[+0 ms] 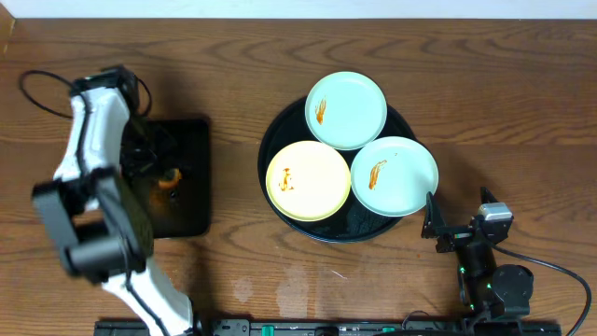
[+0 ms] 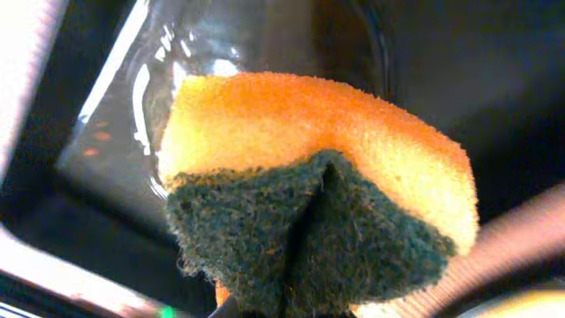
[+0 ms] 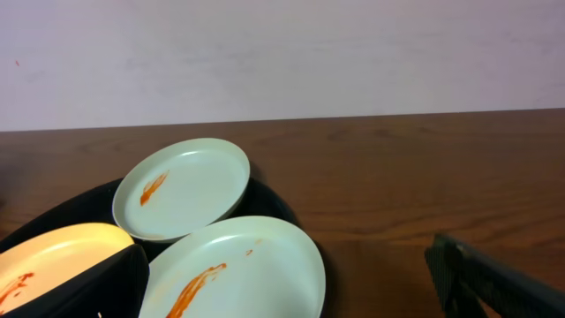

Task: Clean dirty plates on tray and stack at the side
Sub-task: 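Close the left gripper on the sponge and lift it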

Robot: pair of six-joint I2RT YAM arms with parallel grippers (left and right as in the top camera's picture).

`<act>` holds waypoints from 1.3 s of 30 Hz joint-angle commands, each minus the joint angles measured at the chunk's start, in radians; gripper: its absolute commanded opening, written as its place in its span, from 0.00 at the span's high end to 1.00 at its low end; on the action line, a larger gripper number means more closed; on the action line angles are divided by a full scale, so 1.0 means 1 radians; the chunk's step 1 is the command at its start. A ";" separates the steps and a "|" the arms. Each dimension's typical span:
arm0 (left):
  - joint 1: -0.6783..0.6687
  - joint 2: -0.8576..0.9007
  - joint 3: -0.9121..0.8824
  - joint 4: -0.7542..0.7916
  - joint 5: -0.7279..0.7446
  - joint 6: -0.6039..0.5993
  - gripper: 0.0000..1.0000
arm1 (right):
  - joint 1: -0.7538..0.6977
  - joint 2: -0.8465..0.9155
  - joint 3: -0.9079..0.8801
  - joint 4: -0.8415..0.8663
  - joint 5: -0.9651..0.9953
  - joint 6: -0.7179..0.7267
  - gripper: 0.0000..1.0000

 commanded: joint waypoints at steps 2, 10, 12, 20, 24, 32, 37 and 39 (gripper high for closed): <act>0.003 -0.117 0.030 0.010 -0.009 -0.001 0.93 | -0.010 -0.002 -0.002 -0.003 -0.001 -0.010 0.01; 0.003 -0.109 -0.075 0.123 -0.010 -0.001 0.93 | -0.010 -0.002 -0.002 -0.003 -0.001 -0.010 0.01; 0.004 -0.106 -0.136 0.189 -0.018 -0.001 0.92 | -0.010 -0.002 -0.002 -0.003 -0.001 -0.010 0.01; 0.007 -0.122 -0.175 0.220 -0.011 -0.001 0.92 | -0.010 -0.002 -0.002 -0.003 -0.001 -0.010 0.01; 0.008 -0.182 -0.148 0.186 -0.011 -0.001 0.93 | -0.010 -0.002 -0.002 -0.003 -0.001 -0.010 0.01; 0.007 -0.312 -0.149 0.217 -0.013 0.033 0.93 | -0.010 -0.002 -0.002 -0.003 -0.001 -0.010 0.01; 0.007 -0.272 -0.230 0.311 -0.011 0.054 0.93 | -0.010 -0.002 -0.002 -0.003 -0.001 -0.010 0.01; 0.007 -0.241 -0.285 0.364 0.000 0.044 0.93 | -0.010 -0.002 -0.002 -0.002 -0.001 -0.010 0.01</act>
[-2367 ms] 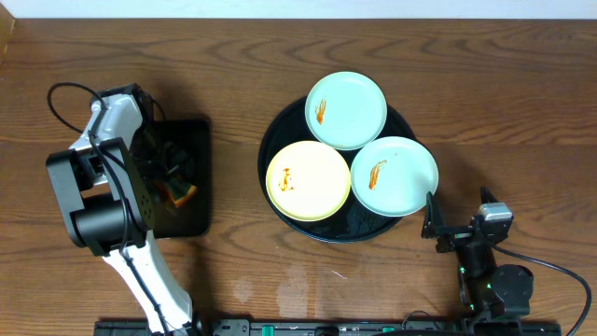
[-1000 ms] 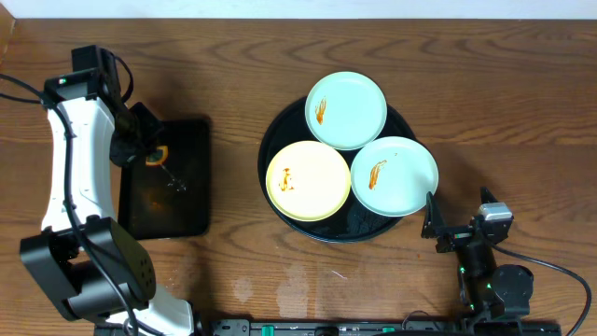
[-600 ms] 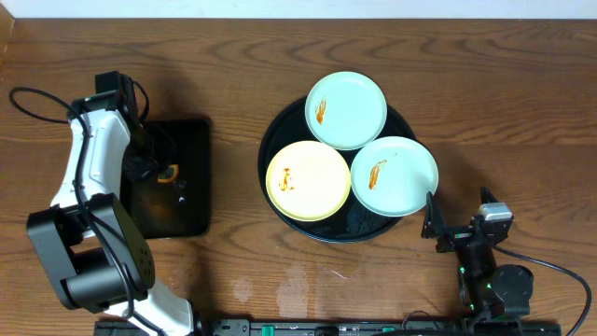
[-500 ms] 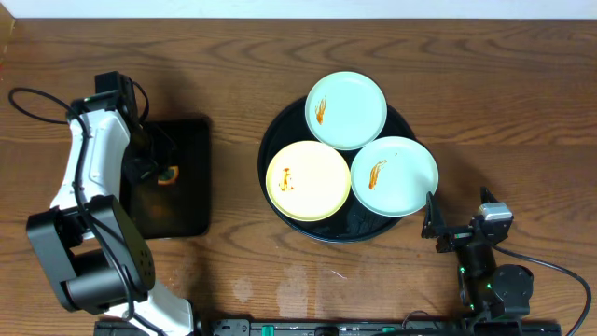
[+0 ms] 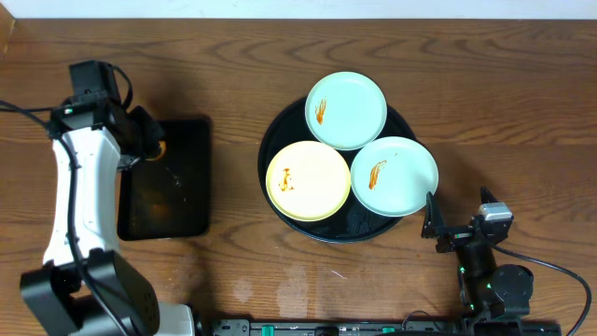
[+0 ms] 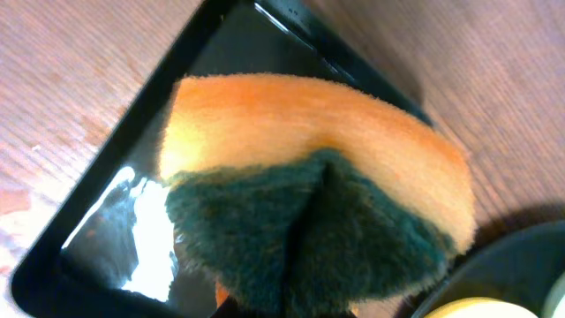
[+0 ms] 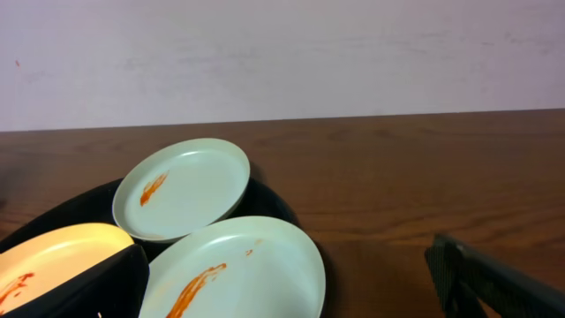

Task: Clean dirty plates on tray and stack at the side

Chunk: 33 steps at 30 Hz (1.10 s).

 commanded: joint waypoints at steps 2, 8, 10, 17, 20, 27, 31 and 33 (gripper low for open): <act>0.006 0.084 -0.108 0.062 0.013 0.013 0.92 | -0.010 -0.002 -0.002 -0.003 -0.001 -0.010 0.01; 0.006 0.087 -0.095 0.071 0.137 0.045 0.93 | -0.010 -0.002 -0.002 -0.003 -0.001 -0.010 0.01; 0.006 0.062 -0.078 0.069 0.185 0.082 0.92 | -0.010 -0.002 -0.002 -0.003 -0.001 -0.010 0.01; 0.013 -0.103 -0.057 0.071 0.204 0.092 0.93 | -0.010 -0.002 -0.002 -0.003 -0.001 -0.010 0.01; 0.014 -0.182 -0.057 0.080 0.204 0.093 0.93 | -0.010 -0.002 -0.002 -0.003 -0.001 -0.010 0.01; 0.014 -0.277 -0.058 0.081 0.204 0.093 0.93 | -0.010 -0.002 -0.002 -0.002 -0.001 -0.010 0.01; 0.014 -0.279 -0.058 0.092 0.204 0.093 0.93 | -0.010 -0.002 -0.002 -0.003 -0.001 -0.010 0.01; 0.014 -0.279 -0.058 0.093 0.204 0.093 0.93 | -0.010 -0.002 -0.002 -0.003 -0.001 -0.010 0.01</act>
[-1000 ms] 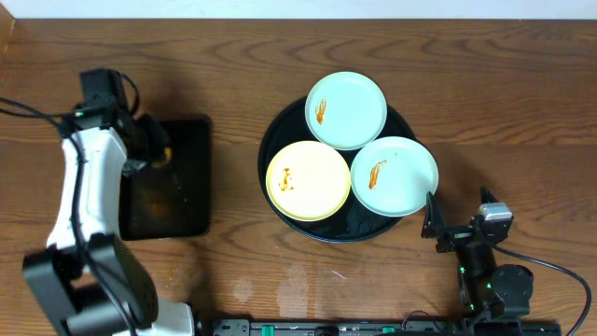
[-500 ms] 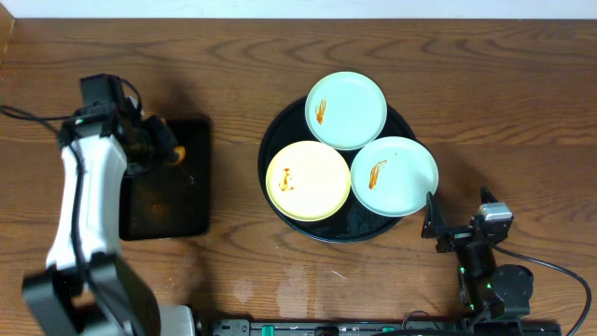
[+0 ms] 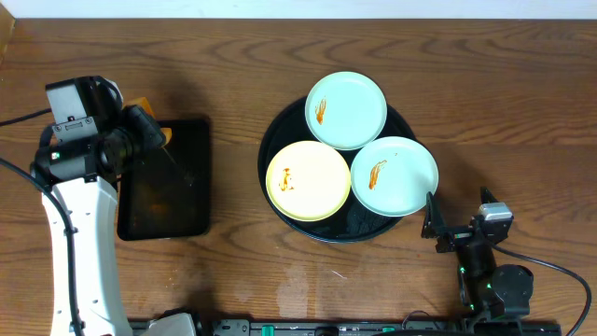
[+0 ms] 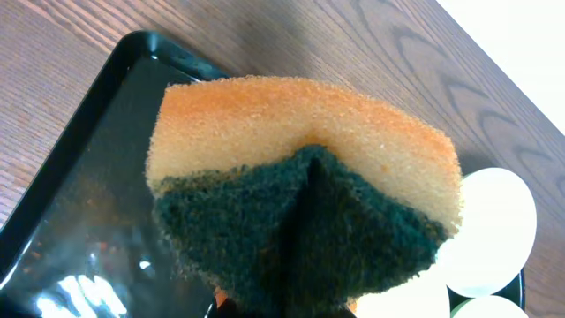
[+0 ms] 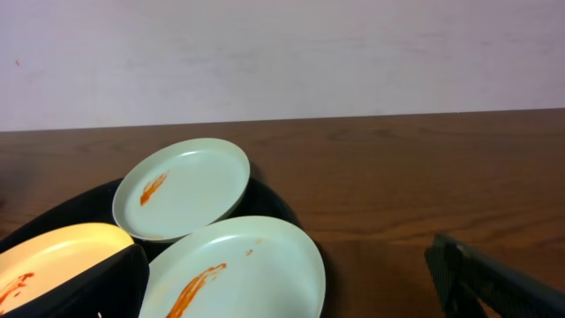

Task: Clean dirty plates on tray and stack at the side

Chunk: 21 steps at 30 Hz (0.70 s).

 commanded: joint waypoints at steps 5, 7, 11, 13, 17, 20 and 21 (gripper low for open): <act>0.006 -0.004 0.025 0.013 0.013 0.026 0.92 | -0.010 -0.002 -0.002 -0.003 -0.001 -0.010 0.01; 0.007 -0.005 0.025 0.023 0.012 0.037 0.92 | -0.010 -0.002 -0.002 -0.002 -0.001 -0.010 0.01; 0.020 -0.008 0.025 0.037 0.013 0.039 0.92 | -0.010 -0.002 -0.002 -0.003 -0.001 -0.010 0.01; 0.030 -0.010 0.025 0.038 0.013 0.039 0.92 | -0.010 -0.002 -0.002 -0.003 -0.001 -0.010 0.01; 0.036 -0.013 0.025 0.038 0.013 0.039 0.93 | -0.010 -0.002 -0.002 -0.003 -0.001 -0.010 0.01; 0.036 -0.014 0.025 0.038 0.013 0.039 0.93 | -0.010 -0.002 -0.002 -0.003 -0.001 -0.010 0.01; 0.036 -0.014 0.025 0.038 0.013 0.039 0.92 | -0.010 -0.002 -0.002 -0.003 -0.001 -0.010 0.01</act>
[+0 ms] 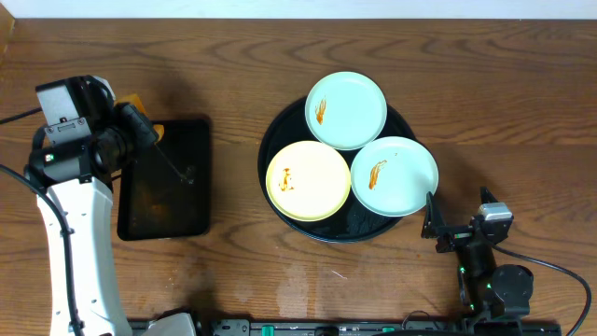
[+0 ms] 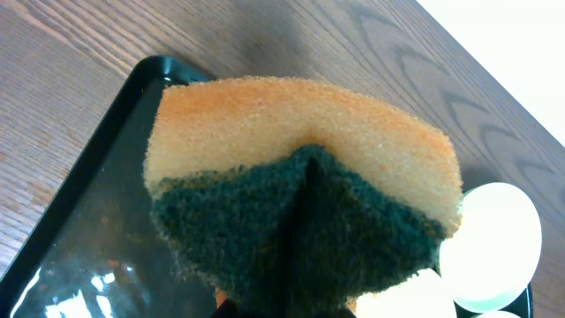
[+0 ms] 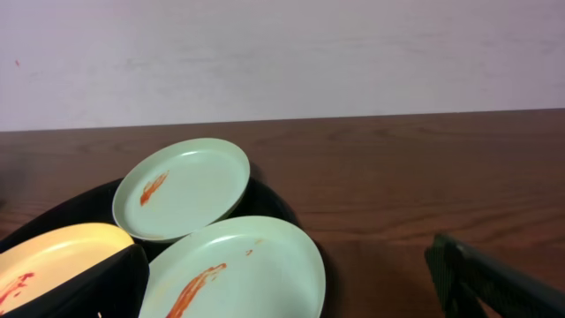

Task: Clean dirty plates on tray and stack at the side

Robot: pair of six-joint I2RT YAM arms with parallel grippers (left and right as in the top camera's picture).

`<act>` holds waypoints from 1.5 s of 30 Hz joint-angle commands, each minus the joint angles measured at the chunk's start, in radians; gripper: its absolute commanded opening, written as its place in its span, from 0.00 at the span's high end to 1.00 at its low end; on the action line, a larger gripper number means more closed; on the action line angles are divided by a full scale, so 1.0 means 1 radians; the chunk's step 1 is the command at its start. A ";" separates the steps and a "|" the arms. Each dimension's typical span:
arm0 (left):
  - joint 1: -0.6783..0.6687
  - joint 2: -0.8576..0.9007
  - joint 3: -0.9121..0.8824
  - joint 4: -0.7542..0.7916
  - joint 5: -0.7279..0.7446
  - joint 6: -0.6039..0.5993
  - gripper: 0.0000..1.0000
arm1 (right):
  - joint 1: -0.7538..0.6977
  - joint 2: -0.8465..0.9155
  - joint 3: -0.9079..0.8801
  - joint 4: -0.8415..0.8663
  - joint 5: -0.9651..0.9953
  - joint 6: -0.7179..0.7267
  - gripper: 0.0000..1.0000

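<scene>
Three dirty plates lie on a round black tray (image 1: pixel 280 131): a yellow plate (image 1: pixel 309 180) at the left, a pale green plate (image 1: pixel 346 110) at the back and another pale green plate (image 1: pixel 395 175) at the right, each with a red smear. My left gripper (image 1: pixel 149 131) is shut on an orange and green sponge (image 2: pixel 300 194), held above the far left corner of a black rectangular tray (image 1: pixel 173 196). My right gripper (image 1: pixel 438 229) stands open at the table's front right, beside the right green plate (image 3: pixel 234 269).
The black rectangular tray (image 2: pixel 53 256) is wet and glossy and holds nothing else. Bare wooden table (image 1: pixel 485 84) surrounds both trays. A cable runs from the right arm's base (image 1: pixel 494 285) near the front edge.
My left gripper with the sponge has shifted slightly left and back over the rectangular tray's far corner. The right arm and plates have not moved.
My left gripper was low in the rectangular tray, shut on the sponge. Then it held the sponge at the tray's far left edge. After that it was higher, with the plates coming into the wrist view, and it stays there now. The right gripper stayed still.
</scene>
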 commanded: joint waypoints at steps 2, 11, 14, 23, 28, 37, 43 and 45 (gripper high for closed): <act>0.005 -0.013 0.025 0.008 0.013 0.014 0.93 | -0.010 -0.002 -0.002 -0.003 -0.002 -0.010 0.01; 0.005 -0.013 0.025 -0.011 0.012 0.043 0.93 | -0.010 -0.002 -0.002 -0.003 -0.002 -0.010 0.01; 0.005 -0.013 0.024 -0.022 0.012 0.048 0.93 | -0.010 -0.002 -0.002 -0.003 -0.002 -0.010 0.01; 0.005 -0.013 0.024 -0.023 0.012 0.051 0.92 | -0.010 -0.002 -0.002 -0.003 -0.002 -0.010 0.01; 0.005 -0.013 0.024 -0.028 0.010 0.060 0.92 | -0.010 -0.002 -0.002 -0.003 -0.002 -0.010 0.01; 0.005 -0.013 0.020 -0.029 0.005 0.060 0.92 | -0.010 -0.002 -0.002 -0.003 -0.002 -0.010 0.01; 0.005 -0.013 0.020 -0.030 -0.013 0.059 0.93 | -0.010 -0.002 -0.002 -0.002 -0.001 -0.010 0.01; 0.005 -0.013 0.020 -0.033 -0.022 0.059 0.93 | -0.010 -0.002 -0.002 -0.003 -0.002 -0.010 0.01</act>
